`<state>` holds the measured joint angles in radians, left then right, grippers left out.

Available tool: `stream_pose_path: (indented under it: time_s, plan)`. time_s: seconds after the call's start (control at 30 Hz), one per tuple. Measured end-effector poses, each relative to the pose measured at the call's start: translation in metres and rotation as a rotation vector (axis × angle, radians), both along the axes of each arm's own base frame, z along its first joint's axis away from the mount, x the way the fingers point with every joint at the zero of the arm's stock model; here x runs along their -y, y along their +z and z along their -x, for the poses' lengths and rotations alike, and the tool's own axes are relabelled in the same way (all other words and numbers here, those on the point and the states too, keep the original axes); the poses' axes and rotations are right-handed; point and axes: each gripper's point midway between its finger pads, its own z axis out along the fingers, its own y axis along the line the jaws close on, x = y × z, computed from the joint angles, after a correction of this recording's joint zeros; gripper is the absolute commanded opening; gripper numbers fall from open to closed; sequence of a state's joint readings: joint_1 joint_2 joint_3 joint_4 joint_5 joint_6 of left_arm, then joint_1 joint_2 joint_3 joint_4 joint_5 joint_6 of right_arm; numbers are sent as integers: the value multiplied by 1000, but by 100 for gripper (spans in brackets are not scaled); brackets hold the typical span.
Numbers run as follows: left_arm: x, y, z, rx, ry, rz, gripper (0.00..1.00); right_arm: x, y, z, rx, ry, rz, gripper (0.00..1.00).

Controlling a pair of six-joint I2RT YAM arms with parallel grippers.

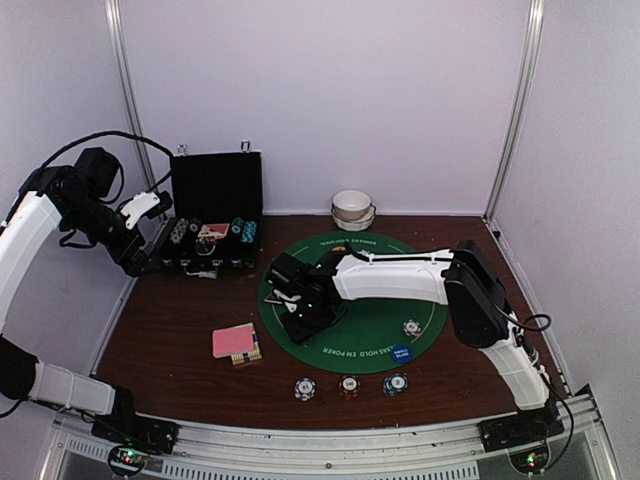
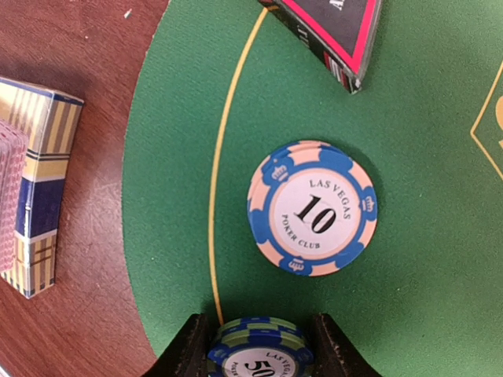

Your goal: Distribute texas hold em gaming equipment

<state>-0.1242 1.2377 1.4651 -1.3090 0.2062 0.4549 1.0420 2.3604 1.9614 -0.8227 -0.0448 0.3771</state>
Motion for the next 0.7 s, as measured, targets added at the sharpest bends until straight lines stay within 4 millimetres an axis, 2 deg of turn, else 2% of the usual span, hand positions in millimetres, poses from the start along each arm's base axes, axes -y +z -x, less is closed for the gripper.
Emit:
stream_pose_path:
  time_s: [0.2,0.33,0.5,0.6,0.7]
  plan:
    - [0,0,0,0,0,0,97,0,0,0,2,7,2,52]
    - [0,0,0,0,0,0,98,0,1,-1,5,12,2,58]
    - [0,0,0,-2,0,0,98,4,4,-1,12,14,16,59]
    - [0,0,-1,-2,0,0,97,8,19,-3,34,14,17,60]
    - [0,0,-1,-1,0,-1,98,19,49,-2,70,5,-7,60]
